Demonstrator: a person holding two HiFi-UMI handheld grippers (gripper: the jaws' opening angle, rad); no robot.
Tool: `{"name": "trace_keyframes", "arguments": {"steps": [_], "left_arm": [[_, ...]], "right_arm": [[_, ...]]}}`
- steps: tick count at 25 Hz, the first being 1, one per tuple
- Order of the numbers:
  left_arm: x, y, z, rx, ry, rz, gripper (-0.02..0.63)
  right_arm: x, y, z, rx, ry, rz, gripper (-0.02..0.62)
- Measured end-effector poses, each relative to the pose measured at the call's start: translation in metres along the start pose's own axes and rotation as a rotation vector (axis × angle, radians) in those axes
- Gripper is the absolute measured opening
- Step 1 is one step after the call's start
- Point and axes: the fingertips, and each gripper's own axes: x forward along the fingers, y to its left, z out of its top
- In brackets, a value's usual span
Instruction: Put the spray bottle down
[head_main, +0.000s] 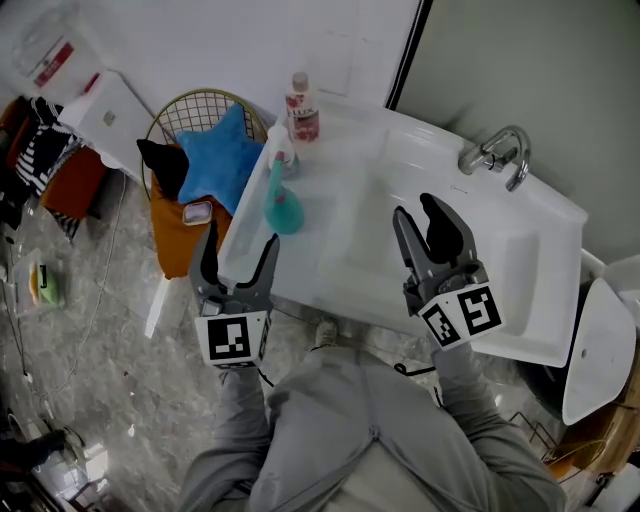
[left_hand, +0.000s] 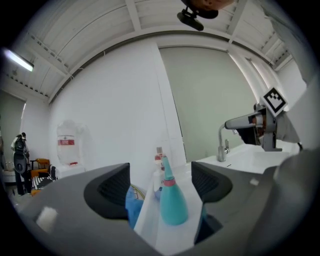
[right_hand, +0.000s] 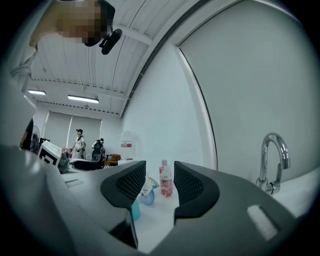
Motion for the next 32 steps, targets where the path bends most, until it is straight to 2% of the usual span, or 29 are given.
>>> {"name": "trace_keyframes", "arguments": {"steps": [7,15,32], "left_arm": [[-0.043,0.001,0.031,0.016,-0.033,0.032,0.410],[-0.083,0.005,0.040,0.011,-0.056,0.090,0.408],[-0.099,-0.003,0.047,0.017,-0.073,0.106,0.408]], "right_arm": [[-0.021,0.008,0.008,-0.003,-0.013,0.004,0.172],[-0.046,0.018,0.010,-0.008,-0.008,0.005,0.172],[-0.059,0.028,0.015,-0.034,-0.008,0.018,0.172]]}}
